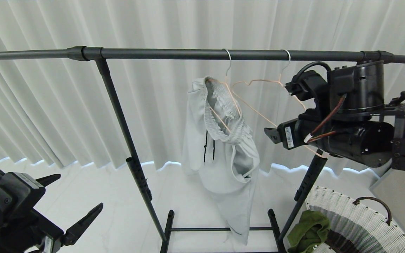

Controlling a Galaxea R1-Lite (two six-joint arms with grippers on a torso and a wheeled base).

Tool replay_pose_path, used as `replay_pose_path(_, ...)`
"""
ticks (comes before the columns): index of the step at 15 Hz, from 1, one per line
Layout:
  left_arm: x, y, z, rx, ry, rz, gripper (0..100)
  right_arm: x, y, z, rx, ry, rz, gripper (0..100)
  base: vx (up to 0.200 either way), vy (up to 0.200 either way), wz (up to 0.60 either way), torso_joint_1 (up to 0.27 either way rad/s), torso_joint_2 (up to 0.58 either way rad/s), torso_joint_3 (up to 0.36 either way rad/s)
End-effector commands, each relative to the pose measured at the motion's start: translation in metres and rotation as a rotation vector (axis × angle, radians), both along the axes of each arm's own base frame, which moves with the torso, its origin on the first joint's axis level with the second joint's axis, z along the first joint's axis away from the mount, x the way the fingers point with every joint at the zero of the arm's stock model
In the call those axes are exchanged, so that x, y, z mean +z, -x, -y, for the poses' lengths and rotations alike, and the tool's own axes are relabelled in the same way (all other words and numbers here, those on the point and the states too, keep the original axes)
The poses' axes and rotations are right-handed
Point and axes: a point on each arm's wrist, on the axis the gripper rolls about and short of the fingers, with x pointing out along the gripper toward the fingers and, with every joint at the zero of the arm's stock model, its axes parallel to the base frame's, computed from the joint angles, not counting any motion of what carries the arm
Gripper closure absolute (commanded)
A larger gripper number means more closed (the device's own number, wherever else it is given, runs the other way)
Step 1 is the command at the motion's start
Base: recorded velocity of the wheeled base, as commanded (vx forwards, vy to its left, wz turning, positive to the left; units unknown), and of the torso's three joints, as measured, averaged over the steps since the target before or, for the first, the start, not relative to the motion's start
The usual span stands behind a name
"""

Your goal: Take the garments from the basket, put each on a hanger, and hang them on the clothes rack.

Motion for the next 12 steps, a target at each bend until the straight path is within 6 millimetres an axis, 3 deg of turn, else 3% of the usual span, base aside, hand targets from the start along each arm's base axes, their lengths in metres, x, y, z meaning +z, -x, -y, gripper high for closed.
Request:
replay_pose_path(1,0.000,-0.001,-0.002,0.020,-0.001,0.001,0,0.004,0.029,0.033,-0.034,0.042,-0.035,0,0.000,0.000,0.00,0.000,0.00,0.000)
replay_pose_path(2,0.000,-0.001,-0.003,0.026,-0.001,0.001,0,0.002,0.035,0.039,-0.037,0.049,-0.040,0,0.000,0.000,0.00,0.000,0.00,0.000)
replay_pose_path(5,0.000,-0.001,-0.009,0.077,0.000,-0.001,0,-0.012,0.054,0.069,-0.104,0.146,-0.045,0,-0.200,0.000,0.00,0.009,0.00,-0.001)
replay_pose_path(9,0.000,-0.001,-0.015,0.139,0.043,-0.011,0,-0.030,0.060,0.116,-0.228,0.309,-0.062,0,-0.200,0.000,0.00,-0.002,0.00,0.001)
replay_pose_path(12,-0.001,-0.001,-0.018,0.165,0.056,-0.021,0,-0.038,0.061,0.137,-0.319,0.315,-0.064,0,-0.200,0.000,0.00,0.001,0.00,0.004)
